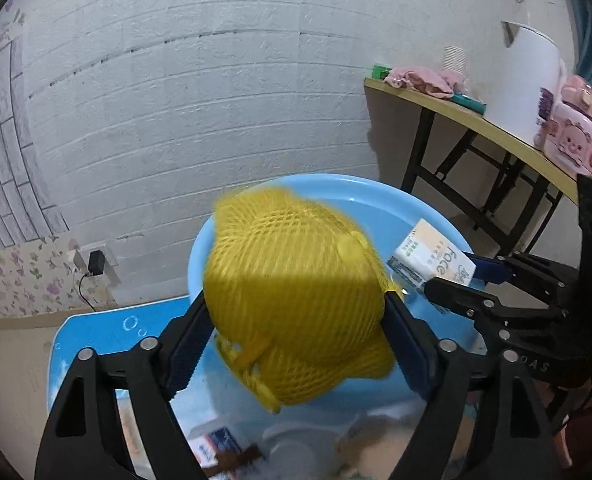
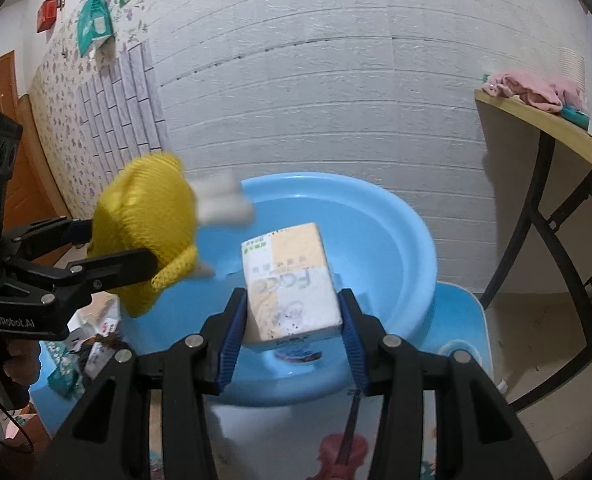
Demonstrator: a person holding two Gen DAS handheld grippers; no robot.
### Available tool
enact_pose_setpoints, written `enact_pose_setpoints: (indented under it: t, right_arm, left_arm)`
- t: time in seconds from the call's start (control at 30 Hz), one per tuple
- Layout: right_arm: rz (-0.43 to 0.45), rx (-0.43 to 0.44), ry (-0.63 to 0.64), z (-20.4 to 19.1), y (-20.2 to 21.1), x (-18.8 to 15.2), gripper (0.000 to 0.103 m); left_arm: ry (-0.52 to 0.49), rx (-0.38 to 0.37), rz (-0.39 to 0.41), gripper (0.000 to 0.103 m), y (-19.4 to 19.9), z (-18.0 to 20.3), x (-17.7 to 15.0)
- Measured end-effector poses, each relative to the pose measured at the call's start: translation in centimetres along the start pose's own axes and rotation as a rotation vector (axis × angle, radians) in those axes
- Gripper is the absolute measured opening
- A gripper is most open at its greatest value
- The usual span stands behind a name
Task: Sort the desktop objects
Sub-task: 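Carry the tissue pack and yellow toy over the basin with both grippers, then open both grippers to drop the tissue pack and yellow toy into the basin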
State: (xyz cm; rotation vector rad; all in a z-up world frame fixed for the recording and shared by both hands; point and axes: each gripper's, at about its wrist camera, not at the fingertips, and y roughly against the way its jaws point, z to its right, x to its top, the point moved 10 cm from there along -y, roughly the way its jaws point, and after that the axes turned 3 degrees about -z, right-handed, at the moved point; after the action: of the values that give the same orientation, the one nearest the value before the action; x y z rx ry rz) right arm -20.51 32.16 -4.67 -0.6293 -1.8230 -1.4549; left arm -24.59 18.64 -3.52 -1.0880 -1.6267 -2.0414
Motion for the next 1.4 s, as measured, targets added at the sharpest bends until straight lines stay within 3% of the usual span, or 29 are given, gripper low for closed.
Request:
enact_pose_setpoints:
  t: [0.17, 0.43, 0.9, 1.4]
  right_arm:
    - [-0.01, -0.007, -0.007, 0.7, -0.3, 0.5, 0.047]
    - [-0.044, -0.009, -0.005, -0.4, -0.3, -0.5, 0.049]
    - [-0.039, -0.046, -0.012, -1.4, 2.6, -1.6, 0.065]
    - [-0.12, -0.057, 0.014, -2.0, 4.4, -6.3, 0.065]
  left_arm:
    - [0.01, -0.021, 0.025, 0.083, -0.2, 0.3, 1.1]
    - [0.034, -0.002, 0.038, 0.083, 1.9, -0.7, -0.1]
    - [0.133, 0.057, 0.021, 0.087, 5.4, -5.1, -5.6]
    - [0.214, 0.109, -0.031, 0.09, 7.8, -9.7, -12.6]
